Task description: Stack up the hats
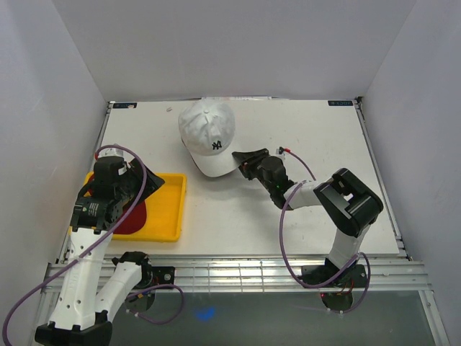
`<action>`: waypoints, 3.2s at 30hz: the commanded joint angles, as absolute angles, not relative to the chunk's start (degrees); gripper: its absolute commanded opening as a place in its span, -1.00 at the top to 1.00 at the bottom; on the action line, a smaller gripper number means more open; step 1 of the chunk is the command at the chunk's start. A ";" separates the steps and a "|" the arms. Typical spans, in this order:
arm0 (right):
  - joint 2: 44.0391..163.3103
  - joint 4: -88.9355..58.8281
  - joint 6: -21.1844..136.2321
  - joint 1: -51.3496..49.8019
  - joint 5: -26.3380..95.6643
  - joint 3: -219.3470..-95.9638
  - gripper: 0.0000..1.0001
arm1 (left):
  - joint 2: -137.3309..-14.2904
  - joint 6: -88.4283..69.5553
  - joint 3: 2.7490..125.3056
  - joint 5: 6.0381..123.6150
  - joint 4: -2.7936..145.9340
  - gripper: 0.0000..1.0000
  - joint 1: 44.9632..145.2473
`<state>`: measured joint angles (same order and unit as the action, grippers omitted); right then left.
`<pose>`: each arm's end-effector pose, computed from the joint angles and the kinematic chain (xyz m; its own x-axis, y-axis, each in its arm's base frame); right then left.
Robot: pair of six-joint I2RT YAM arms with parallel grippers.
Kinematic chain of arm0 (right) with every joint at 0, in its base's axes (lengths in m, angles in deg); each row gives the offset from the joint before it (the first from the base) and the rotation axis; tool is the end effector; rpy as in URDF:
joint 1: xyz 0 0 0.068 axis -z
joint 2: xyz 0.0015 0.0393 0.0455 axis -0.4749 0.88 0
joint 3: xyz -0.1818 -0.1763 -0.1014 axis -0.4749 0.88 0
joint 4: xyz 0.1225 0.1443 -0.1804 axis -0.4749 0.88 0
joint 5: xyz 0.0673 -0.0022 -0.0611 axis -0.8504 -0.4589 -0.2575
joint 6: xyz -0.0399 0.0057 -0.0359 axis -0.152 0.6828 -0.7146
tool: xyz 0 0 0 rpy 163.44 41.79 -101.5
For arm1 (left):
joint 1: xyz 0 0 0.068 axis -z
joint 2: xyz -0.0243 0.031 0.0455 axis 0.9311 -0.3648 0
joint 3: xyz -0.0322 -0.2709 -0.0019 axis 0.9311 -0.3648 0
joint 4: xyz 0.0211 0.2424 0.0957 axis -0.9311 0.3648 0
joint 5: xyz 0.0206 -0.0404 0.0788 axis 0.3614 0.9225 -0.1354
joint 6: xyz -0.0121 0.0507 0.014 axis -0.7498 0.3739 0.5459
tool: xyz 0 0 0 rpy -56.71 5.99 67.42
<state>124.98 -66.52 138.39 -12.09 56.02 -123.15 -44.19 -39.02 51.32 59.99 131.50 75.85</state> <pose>0.2749 0.2231 0.1657 -0.4580 0.8851 -0.0825 0.1188 0.1529 0.9811 0.1290 -0.0186 0.3465 -0.6129 -0.5844 -0.5318 -0.3104 0.7970 -0.5181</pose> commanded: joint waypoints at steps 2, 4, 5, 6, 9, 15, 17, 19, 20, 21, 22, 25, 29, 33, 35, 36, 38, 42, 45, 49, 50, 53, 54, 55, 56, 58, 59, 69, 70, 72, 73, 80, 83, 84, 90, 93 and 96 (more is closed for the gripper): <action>128.24 -50.45 132.71 -11.37 54.35 -122.01 0.81 | -44.09 -38.46 51.98 59.64 130.28 -0.36 76.08; 127.80 -50.45 131.57 -11.37 54.08 -122.36 0.70 | -44.17 -38.55 51.89 59.64 130.10 -0.35 75.99; 127.63 -50.45 131.39 -11.37 53.91 -122.62 0.64 | -44.17 -38.64 51.80 59.82 130.10 -0.36 76.08; 127.45 -50.45 131.13 -11.37 53.73 -122.80 0.59 | -44.17 -38.73 51.80 59.90 130.01 -0.36 76.08; 126.40 -49.67 130.43 -11.37 53.38 -123.42 0.40 | -44.26 -38.81 51.89 59.99 129.92 -0.36 76.08; 125.51 -46.33 129.37 -11.20 52.59 -125.17 0.04 | -44.52 -38.90 51.71 60.34 129.57 -0.36 76.08; 125.78 -45.97 129.46 -11.20 52.06 -125.18 -0.05 | -44.53 -38.81 51.80 60.34 129.57 -0.36 76.08; 125.69 -45.88 129.98 -11.20 51.53 -124.74 -0.11 | -44.70 -38.81 51.97 60.52 129.49 -0.36 76.08; 125.52 -45.97 130.33 -11.20 51.45 -124.65 -0.13 | -44.88 -38.73 52.06 60.52 129.40 -0.36 76.08; 125.43 -45.97 130.34 -11.20 51.53 -124.47 -0.14 | -44.96 -38.64 52.50 60.52 129.40 -0.36 75.99; 124.82 -46.06 130.34 -11.28 51.62 -124.21 -0.15 | -45.05 -38.55 52.59 60.43 129.40 -0.36 76.08; 123.06 -46.06 129.72 -11.20 52.15 -124.21 -0.18 | -45.32 -38.46 53.20 60.43 129.22 -0.37 76.08; 120.68 -43.78 128.41 -11.11 52.76 -124.82 -0.20 | -45.67 -38.73 53.12 60.61 128.61 -0.37 76.08; 118.23 -42.63 127.44 -11.11 51.98 -124.39 -0.21 | -46.28 -38.81 53.03 59.65 127.90 -0.39 76.08; 116.03 -42.37 126.91 -11.11 51.88 -123.51 -0.21 | -46.81 -38.90 53.38 58.94 127.81 -0.40 76.08; 114.37 -42.11 126.56 -11.02 51.28 -122.46 -0.22 | -46.98 -38.99 53.56 57.72 127.90 -0.41 76.08; 112.43 -41.93 125.08 -10.58 50.40 -121.23 -0.22 | -47.60 -39.16 54.08 55.70 128.34 -0.42 76.08; 107.68 -41.93 119.63 -9.71 46.28 -118.50 -0.25 | -49.62 -40.13 54.70 50.77 128.96 -0.43 76.08; 104.87 -41.14 113.04 -9.00 40.75 -119.02 -0.27 | -51.73 -41.01 54.70 48.83 127.47 -0.44 75.99; 102.05 -37.19 104.87 -7.42 36.16 -123.05 -0.29 | -56.03 -39.17 56.80 51.63 115.82 -0.44 76.08; 101.61 -36.49 103.20 -6.90 35.37 -124.28 -0.30 | -57.52 -38.73 57.94 51.99 114.12 -0.44 76.08; 101.26 -30.34 96.17 -4.96 32.82 -132.43 -0.33 | -63.85 -36.97 62.95 52.08 109.72 -0.46 76.08; 102.04 -27.46 94.41 -4.52 30.90 -134.82 -0.34 | -65.08 -36.62 64.18 52.34 108.84 -0.46 76.08; 102.48 -25.95 91.69 -3.73 30.18 -137.11 -0.34 | -67.09 -35.57 66.02 52.61 106.65 -0.47 76.08; 102.92 -25.06 90.62 -3.47 29.48 -140.78 -0.34 | -68.07 -35.30 66.99 52.35 106.11 -0.47 76.08; 104.06 -24.18 88.51 -2.94 26.06 -143.71 -0.35 | -71.66 -34.51 71.11 51.82 106.97 -0.48 75.90; 104.50 -24.09 87.81 -2.85 24.30 -145.20 -0.35 | -72.90 -34.86 72.79 50.78 108.72 -0.48 75.99; 106.87 -19.52 82.44 -8.63 16.37 -152.86 -0.35 | -66.07 -50.85 69.48 17.82 136.85 -0.49 75.81; 107.40 -18.73 81.74 -10.04 16.55 -154.69 -0.34 | -64.58 -51.81 68.42 16.50 139.39 -0.49 75.73; 109.59 -14.87 78.77 -14.77 19.08 -156.98 -0.33 | -60.37 -53.31 64.66 16.22 140.99 -0.49 75.55; 110.21 -13.20 78.14 -16.11 19.88 -158.30 -0.33 | -59.39 -54.53 63.85 15.53 144.04 -0.49 75.46; 112.51 -13.80 78.04 -21.30 19.80 -156.12 -0.30 | -53.32 -63.33 55.24 12.53 153.92 -0.52 74.50; 112.42 -14.24 78.13 -21.83 19.54 -155.33 -0.30 | -53.48 -64.30 52.77 12.19 153.92 -0.54 73.44; 112.33 -14.24 78.13 -22.09 19.45 -154.97 -0.29 | -54.36 -64.22 52.77 11.31 153.83 -0.57 73.09; 110.22 -13.80 76.99 -22.10 19.89 -151.73 -0.30 | -60.08 -54.13 54.26 8.22 144.20 -0.66 68.28; 109.26 -13.63 76.46 -22.10 20.07 -150.23 -0.30 | -61.57 -40.25 52.95 17.41 133.40 -0.69 56.86; 108.81 -12.58 75.68 -22.10 19.80 -149.87 -0.30 | -63.77 -33.30 52.24 23.07 128.80 -0.70 48.06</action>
